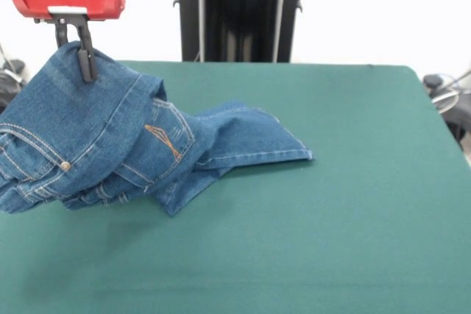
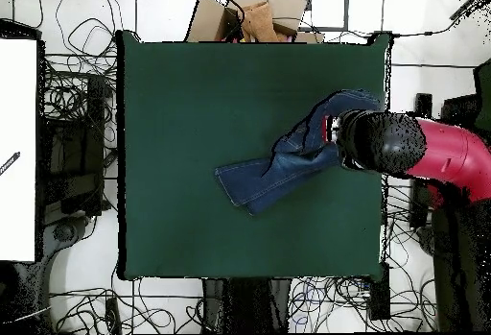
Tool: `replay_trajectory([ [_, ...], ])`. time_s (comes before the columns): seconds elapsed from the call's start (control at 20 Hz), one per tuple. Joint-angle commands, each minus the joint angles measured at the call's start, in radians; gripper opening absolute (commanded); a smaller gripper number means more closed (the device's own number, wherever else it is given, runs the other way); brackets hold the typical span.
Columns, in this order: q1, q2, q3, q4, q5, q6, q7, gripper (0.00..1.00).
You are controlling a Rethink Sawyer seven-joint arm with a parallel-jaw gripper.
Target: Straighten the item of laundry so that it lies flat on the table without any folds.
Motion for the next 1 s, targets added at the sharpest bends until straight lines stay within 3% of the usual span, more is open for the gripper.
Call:
replay_trajectory([
  [0.05, -0.009, -0.02, 0.024, 0.06, -0.021, -0.051, -0.044, 0.0],
  [1.0, -0.013, -0.005, 0.034, 0.023, 0.001, 0.012, -0.069, 0.0],
])
